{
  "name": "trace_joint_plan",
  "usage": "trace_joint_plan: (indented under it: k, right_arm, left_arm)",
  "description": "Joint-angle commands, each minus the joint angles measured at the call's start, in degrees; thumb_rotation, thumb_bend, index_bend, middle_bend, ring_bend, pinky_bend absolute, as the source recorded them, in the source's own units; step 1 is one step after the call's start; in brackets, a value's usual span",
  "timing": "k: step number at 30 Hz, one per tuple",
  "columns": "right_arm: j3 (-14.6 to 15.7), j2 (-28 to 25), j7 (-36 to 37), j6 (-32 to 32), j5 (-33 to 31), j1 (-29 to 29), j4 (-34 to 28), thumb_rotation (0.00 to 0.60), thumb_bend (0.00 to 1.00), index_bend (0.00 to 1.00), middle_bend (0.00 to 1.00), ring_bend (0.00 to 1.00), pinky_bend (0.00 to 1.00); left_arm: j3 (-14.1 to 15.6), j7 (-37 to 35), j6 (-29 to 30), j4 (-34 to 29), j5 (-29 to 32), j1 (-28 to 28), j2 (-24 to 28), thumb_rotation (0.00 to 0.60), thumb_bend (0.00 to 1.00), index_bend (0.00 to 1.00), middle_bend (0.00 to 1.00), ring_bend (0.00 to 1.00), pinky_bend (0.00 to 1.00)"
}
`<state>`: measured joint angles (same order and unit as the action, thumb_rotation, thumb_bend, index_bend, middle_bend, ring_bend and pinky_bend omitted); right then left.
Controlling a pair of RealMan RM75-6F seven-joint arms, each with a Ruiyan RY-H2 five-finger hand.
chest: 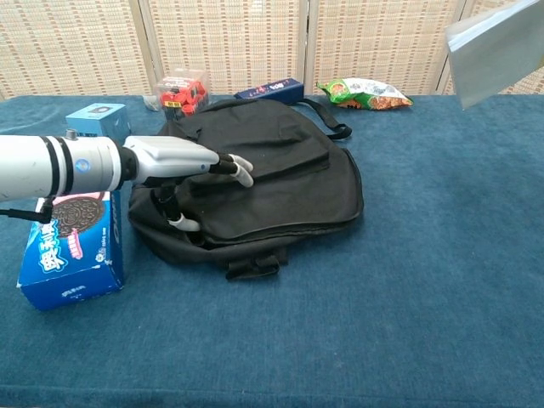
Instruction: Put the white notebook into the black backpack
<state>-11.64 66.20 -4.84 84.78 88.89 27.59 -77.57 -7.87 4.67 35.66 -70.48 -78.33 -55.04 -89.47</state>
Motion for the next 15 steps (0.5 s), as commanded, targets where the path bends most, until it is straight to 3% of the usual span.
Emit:
trace_joint_plan:
  k: [1,5,15]
  right_arm:
    - [0.0,0.0,0.2,0.2,0.0,-0.2,0.0,0.600,0.51,0.60,0.41,0.18,0.13]
    - [0.0,0.1,0.5,0.4,0.0,-0.5,0.1,0.600,0.51,0.60,0.41,0.18,0.13]
    - [-0.2,0.8,1.6,0.4,0.1,-0.7,1.2,0.600,0.51,0.60,0.42,0.18,0.13]
  left_arm:
    - [-0.3,-2.0,1.7,2.4,-0.6,-0.1,-1.9,0.600,0.28,0.21,0.00,0.02,0.00]
    - [-0.6,-4.8,3.4,4.8,-1.0,-0.1,-3.8,0.600,0.28,0.27,0.00,0.04,0.00]
    - [-0.5,-14.5,7.4,9.9,-3.1,0.4,-7.0,0.600,0.32,0.64,0.17,0.17,0.00]
